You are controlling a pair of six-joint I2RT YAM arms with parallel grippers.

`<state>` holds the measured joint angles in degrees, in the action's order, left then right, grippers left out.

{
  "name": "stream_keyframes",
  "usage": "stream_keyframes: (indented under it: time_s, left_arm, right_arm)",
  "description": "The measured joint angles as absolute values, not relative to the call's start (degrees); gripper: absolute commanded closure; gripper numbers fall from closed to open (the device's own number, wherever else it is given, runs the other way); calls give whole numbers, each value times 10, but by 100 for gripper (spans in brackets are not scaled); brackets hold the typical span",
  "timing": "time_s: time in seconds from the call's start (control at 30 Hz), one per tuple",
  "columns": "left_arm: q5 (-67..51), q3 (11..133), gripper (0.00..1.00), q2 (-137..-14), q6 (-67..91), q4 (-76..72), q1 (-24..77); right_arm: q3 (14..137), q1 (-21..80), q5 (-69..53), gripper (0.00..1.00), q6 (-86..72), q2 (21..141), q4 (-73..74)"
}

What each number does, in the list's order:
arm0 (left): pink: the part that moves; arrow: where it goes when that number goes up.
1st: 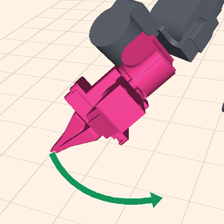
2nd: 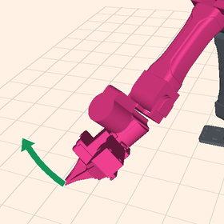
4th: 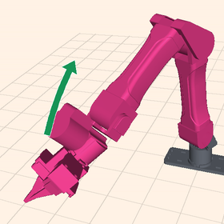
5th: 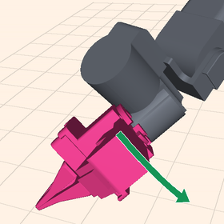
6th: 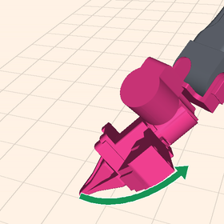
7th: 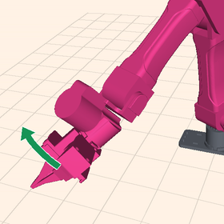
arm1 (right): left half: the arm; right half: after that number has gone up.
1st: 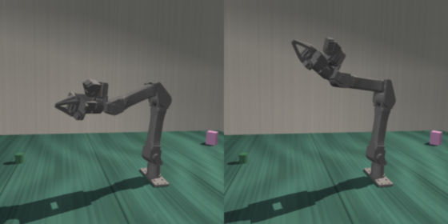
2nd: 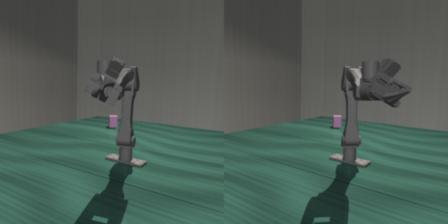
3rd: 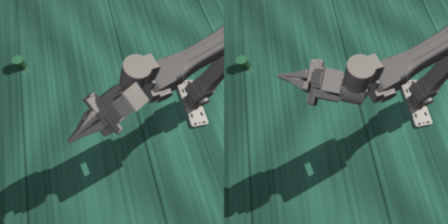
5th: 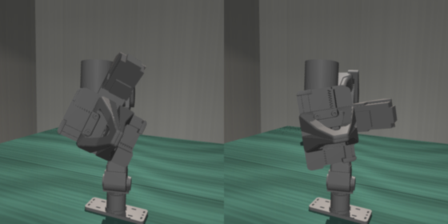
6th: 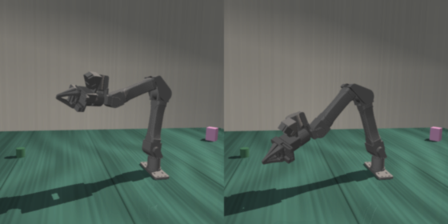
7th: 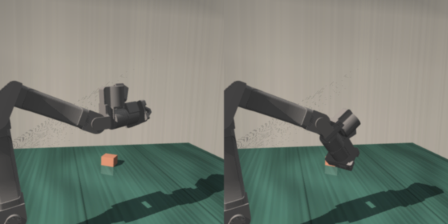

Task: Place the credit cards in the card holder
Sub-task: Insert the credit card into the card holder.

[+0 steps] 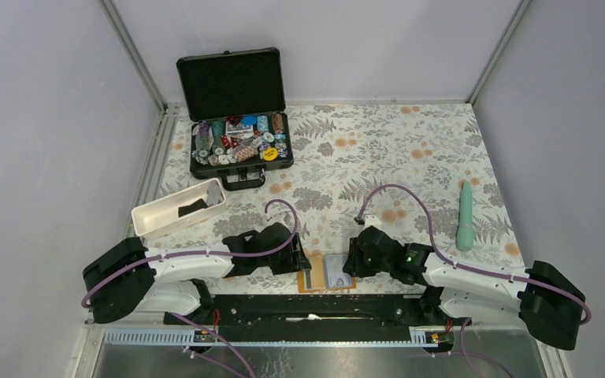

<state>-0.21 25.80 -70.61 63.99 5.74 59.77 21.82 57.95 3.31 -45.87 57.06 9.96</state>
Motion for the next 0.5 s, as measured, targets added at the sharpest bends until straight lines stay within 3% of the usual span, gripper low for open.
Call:
stream_keyframes:
  time_s: [0.5]
  left_arm:
    - [-2, 262, 54, -715, 641, 56, 599]
  right_arm:
    - [205, 580, 18, 79, -466, 584, 67]
